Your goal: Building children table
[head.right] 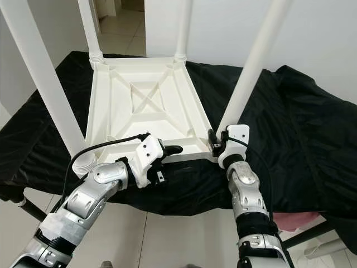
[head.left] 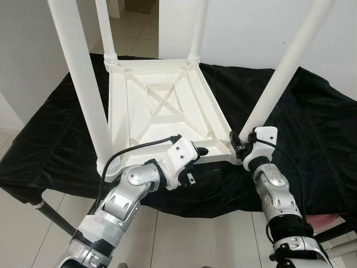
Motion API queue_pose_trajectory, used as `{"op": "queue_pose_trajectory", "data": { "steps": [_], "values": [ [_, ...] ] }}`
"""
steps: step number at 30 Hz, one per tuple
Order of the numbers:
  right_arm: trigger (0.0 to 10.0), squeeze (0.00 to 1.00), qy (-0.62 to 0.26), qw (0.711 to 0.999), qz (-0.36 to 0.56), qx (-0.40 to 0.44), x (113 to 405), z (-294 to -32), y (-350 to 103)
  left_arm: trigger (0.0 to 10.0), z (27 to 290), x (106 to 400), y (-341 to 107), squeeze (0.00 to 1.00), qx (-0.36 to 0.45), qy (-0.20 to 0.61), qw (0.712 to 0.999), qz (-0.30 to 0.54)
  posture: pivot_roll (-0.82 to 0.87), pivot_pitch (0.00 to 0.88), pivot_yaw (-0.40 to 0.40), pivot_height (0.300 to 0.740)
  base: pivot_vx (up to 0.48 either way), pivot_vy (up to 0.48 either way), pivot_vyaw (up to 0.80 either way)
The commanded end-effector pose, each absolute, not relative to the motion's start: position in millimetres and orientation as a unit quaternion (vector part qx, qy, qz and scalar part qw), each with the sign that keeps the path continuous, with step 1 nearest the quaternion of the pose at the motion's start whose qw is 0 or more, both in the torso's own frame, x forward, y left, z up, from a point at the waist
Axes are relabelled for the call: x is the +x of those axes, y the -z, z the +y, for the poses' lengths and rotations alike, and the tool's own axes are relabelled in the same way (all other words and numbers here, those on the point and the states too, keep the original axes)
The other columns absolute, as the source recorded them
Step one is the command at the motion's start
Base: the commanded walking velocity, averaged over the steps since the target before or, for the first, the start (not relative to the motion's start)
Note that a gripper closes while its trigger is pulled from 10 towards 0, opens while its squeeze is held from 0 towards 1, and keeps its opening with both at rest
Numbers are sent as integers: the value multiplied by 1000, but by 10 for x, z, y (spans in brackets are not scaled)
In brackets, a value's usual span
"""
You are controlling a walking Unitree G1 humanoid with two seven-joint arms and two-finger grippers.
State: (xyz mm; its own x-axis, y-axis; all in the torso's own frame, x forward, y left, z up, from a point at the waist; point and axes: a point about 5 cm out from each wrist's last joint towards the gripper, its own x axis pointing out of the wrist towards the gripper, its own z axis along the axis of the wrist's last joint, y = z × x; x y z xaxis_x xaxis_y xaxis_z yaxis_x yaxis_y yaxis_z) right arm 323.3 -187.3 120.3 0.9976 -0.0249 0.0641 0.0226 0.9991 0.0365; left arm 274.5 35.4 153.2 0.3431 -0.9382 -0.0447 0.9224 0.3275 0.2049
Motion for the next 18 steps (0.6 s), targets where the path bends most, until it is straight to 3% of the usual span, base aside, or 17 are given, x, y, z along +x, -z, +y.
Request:
{"op": "queue_pose_trajectory", "data": {
  "steps": [1,5,15,16,18],
  "values": [
    [10000,0,90,996,-10,26,3148,-1999,-1095,10000,356,2770,-1542,0,99,561,821,-44,-51,0,-27,740,0,0,0],
    [10000,0,152,987,2,55,3119,-1823,-1024,10000,326,2779,-1582,0,92,561,821,-50,-51,0,-24,740,0,0,0],
    [10000,0,142,988,-6,56,3133,-1607,-1067,10000,319,2784,-1612,0,88,561,821,-54,-44,0,-21,740,0,0,0],
    [10000,1000,137,989,-16,57,3123,-1644,-1090,10000,325,2785,-1614,0,89,560,822,-55,-40,0,-23,740,0,0,0],
    [10000,1000,137,989,-16,57,3123,-1644,-1090,10000,325,2785,-1614,0,89,560,822,-55,-40,0,-23,740,0,0,0]
  ]
}}
